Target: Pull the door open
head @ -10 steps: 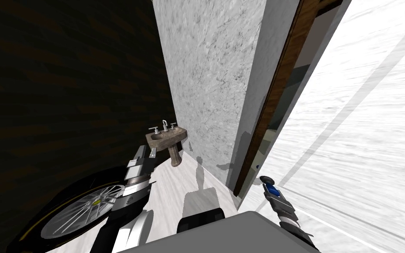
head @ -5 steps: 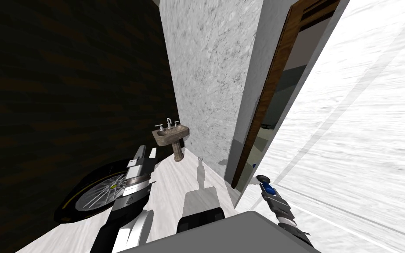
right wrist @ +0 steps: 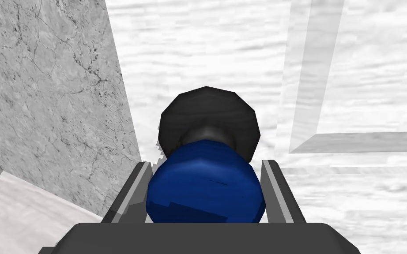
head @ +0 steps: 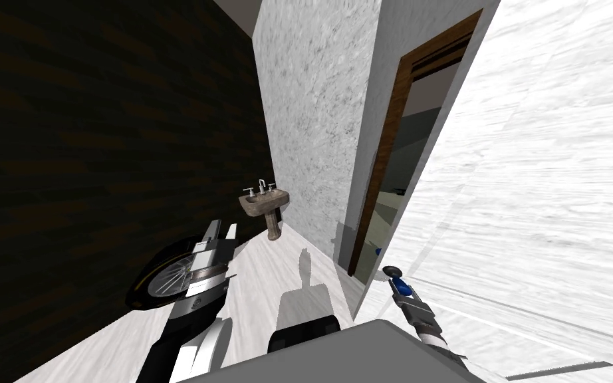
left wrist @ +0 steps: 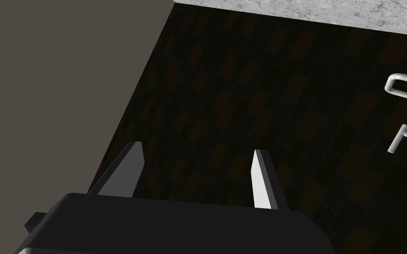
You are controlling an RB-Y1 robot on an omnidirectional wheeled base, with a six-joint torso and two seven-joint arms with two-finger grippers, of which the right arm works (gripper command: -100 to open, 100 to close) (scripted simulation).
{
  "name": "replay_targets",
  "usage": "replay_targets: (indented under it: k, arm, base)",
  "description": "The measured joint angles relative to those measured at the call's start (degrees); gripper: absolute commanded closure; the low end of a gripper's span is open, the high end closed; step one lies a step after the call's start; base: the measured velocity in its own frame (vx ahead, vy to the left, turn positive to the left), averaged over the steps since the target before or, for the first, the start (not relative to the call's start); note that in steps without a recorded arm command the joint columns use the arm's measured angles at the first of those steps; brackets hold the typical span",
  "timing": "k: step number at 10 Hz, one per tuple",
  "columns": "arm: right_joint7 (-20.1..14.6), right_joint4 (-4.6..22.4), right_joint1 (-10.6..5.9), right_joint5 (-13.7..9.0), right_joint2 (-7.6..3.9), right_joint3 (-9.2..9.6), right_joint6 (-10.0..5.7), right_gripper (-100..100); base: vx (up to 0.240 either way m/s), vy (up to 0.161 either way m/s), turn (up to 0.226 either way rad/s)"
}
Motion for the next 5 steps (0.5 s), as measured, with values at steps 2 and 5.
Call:
replay_targets:
  k: [2,5]
  arm:
    - [-0.58,-0.4,0.34,1.1,-0.37,1.52,-1.03,100]
    - [-1.42,-1.37,1.38,2.94,-1.35,3.98,-2.71,100]
  base:
    - [-0.221,-0.027,0.062]
    - [-0.213,-0.012,0.042]
